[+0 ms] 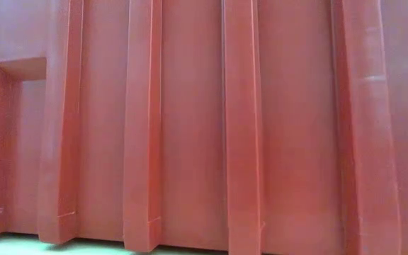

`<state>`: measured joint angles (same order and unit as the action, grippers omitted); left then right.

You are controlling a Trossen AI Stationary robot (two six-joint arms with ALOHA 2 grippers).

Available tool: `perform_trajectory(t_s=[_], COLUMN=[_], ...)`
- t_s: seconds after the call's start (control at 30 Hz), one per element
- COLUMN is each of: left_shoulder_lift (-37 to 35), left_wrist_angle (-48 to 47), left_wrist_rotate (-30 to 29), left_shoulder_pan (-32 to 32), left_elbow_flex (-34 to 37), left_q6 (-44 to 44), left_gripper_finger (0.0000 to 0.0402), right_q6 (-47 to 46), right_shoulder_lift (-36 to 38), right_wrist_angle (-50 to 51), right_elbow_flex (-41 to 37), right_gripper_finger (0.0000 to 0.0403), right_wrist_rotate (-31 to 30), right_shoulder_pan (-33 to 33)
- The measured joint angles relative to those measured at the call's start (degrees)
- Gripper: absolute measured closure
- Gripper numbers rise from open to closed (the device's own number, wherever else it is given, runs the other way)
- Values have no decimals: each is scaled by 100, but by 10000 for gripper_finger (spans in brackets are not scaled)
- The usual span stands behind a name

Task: Sort blocks

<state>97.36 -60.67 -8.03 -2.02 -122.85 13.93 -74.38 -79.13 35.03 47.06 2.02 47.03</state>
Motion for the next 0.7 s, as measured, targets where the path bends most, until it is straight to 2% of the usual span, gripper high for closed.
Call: perform_trajectory(t_s=[0.3,0.7], left_shoulder_lift=[0,0], left_wrist_angle=[-14,-19], left_wrist_rotate=[-47,-57], left_shoulder_pan=[13,140], left_elbow_flex=[0,0], left_q6=[-4,-2], left_gripper_finger=[402,402], right_q6=[241,496], right_shoulder_lift=[-600,-1524], right_wrist_angle=[-448,-486], right_elbow_flex=[-296,-252], right_gripper_finger=[403,403], right_wrist_rotate=[509,1592], right_shoulder_pan=[-2,-127])
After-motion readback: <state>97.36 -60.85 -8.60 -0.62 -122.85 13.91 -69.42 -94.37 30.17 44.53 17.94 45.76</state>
